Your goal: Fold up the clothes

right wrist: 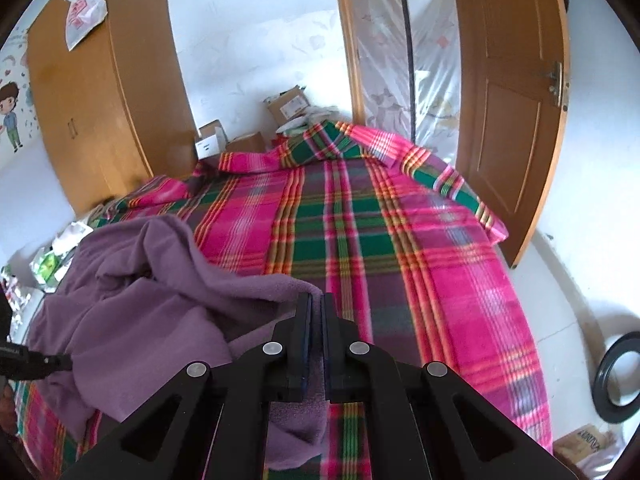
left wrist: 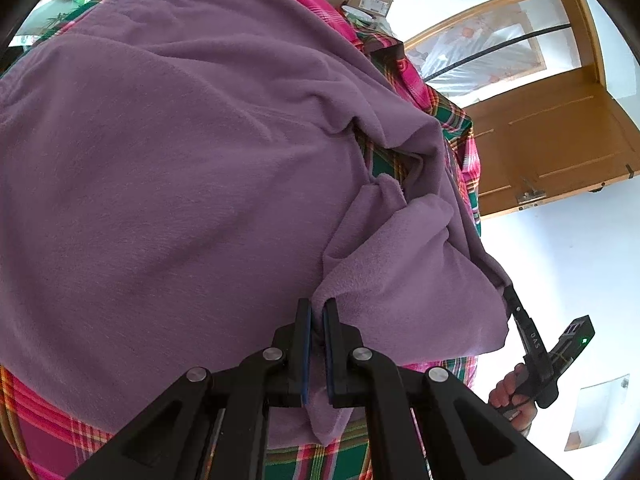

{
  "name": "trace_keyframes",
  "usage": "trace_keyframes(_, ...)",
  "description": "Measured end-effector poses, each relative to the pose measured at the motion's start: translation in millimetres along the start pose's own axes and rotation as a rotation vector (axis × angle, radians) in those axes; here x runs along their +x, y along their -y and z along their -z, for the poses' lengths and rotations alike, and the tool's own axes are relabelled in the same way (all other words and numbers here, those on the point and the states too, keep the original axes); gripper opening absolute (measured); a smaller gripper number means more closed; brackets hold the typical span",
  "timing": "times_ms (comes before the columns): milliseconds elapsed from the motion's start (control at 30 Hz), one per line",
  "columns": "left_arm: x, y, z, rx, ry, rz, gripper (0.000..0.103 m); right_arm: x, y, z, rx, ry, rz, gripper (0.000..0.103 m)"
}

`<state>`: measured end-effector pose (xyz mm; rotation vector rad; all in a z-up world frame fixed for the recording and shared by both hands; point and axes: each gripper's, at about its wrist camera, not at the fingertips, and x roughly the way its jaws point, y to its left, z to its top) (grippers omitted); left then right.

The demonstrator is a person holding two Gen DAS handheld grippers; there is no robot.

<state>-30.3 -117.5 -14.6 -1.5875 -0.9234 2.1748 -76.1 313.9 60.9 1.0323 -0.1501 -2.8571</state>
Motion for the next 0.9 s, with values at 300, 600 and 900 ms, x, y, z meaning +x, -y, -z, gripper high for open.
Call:
trace_keyframes(300,1,-10,-2,-0.033,-0.003,-0.007,0.006,28,16,-23,-0.002,-0.002,0.050,0.005)
trace_keyframes(600,2,-7,-3,-0.026,-0.003,-0.025,0.006,60,36,-32,0.055,-0.031,0.087,0.002)
trace_keyframes(900,-11,39,6,0.155,0.021,-0.009,0.022,52,52,-14,0.159,-0.069,0.035,0.006)
